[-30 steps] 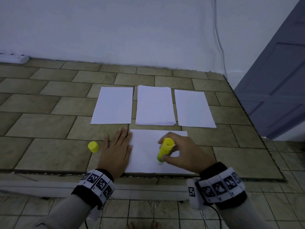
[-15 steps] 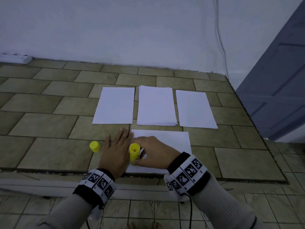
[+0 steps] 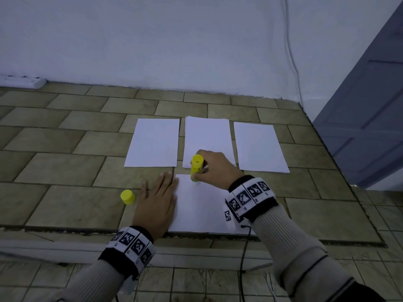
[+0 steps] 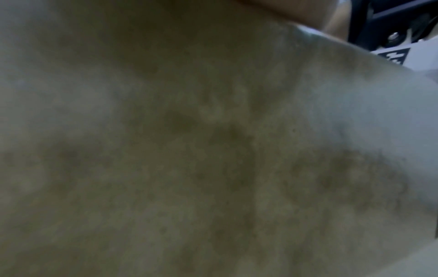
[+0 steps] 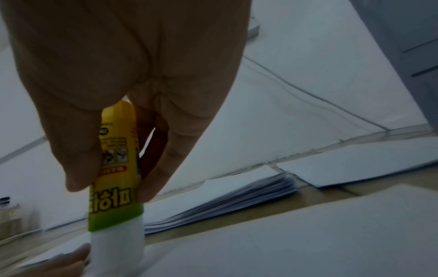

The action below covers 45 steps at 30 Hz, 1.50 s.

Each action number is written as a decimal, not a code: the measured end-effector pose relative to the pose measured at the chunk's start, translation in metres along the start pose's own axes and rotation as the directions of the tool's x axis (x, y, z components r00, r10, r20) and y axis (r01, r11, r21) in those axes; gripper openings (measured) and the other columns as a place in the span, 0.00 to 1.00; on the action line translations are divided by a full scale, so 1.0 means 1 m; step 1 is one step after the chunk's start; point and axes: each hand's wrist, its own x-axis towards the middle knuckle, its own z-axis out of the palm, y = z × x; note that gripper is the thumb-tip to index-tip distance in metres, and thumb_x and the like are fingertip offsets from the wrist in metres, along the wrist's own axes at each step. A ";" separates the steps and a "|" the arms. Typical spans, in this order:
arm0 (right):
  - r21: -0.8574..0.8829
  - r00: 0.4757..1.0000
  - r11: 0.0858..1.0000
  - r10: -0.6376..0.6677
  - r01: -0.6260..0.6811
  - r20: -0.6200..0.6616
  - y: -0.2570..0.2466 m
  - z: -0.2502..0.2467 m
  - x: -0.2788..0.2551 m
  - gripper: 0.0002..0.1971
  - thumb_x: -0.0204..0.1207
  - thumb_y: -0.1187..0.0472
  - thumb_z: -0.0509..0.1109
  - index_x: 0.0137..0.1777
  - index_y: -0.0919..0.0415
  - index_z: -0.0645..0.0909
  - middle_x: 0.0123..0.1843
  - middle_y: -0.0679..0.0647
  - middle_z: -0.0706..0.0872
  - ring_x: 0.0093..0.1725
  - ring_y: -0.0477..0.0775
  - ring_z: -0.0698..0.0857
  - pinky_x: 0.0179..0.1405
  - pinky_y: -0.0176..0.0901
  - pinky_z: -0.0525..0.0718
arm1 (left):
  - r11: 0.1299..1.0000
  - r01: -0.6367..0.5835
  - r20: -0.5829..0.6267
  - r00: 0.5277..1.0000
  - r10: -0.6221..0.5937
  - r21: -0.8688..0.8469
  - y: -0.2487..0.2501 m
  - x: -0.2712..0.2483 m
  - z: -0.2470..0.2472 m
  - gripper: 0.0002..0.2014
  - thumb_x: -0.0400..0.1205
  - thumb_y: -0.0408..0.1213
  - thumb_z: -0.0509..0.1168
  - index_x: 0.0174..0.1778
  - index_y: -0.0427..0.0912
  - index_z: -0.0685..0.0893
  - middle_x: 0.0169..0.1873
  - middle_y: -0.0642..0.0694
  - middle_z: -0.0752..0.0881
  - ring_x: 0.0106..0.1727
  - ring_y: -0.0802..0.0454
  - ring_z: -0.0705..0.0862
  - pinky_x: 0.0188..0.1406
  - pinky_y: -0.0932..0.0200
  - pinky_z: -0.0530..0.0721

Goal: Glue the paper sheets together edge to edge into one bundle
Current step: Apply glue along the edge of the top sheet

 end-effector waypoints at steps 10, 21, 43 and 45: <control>0.185 0.997 0.982 -0.058 0.046 0.056 0.015 -0.006 -0.088 0.09 0.68 0.63 0.79 0.47 0.58 0.85 0.48 0.47 0.87 0.45 0.47 0.87 0.45 0.47 0.88 | 0.998 0.056 0.149 0.987 -0.060 0.033 0.010 -0.001 -0.016 0.59 0.65 0.85 0.29 0.87 0.47 0.49 0.86 0.50 0.44 0.86 0.53 0.40 0.81 0.37 0.36; 0.116 0.987 0.987 -0.125 0.113 0.103 0.013 -0.003 -0.090 0.08 0.70 0.63 0.78 0.46 0.60 0.83 0.49 0.50 0.86 0.45 0.46 0.85 0.45 0.42 0.88 | 0.998 0.054 0.134 0.989 -0.058 0.031 0.011 -0.001 -0.016 0.63 0.62 0.87 0.32 0.86 0.46 0.51 0.86 0.50 0.46 0.86 0.52 0.42 0.82 0.36 0.37; 0.112 0.992 0.990 -0.080 0.090 -0.094 0.045 -0.033 -0.091 0.06 0.67 0.67 0.78 0.40 0.61 0.83 0.44 0.49 0.88 0.41 0.50 0.87 0.42 0.52 0.87 | 0.998 0.069 0.128 0.989 -0.070 0.013 0.011 -0.002 -0.016 0.63 0.62 0.88 0.32 0.86 0.46 0.52 0.86 0.51 0.46 0.86 0.54 0.42 0.82 0.36 0.37; 0.113 0.993 0.988 -0.098 0.106 -0.072 0.047 -0.035 -0.103 0.06 0.66 0.67 0.78 0.37 0.60 0.83 0.44 0.47 0.87 0.40 0.49 0.87 0.40 0.49 0.88 | 0.998 0.067 0.127 0.990 -0.067 0.004 0.012 -0.002 -0.016 0.63 0.62 0.88 0.32 0.86 0.46 0.52 0.86 0.51 0.47 0.85 0.55 0.42 0.82 0.36 0.37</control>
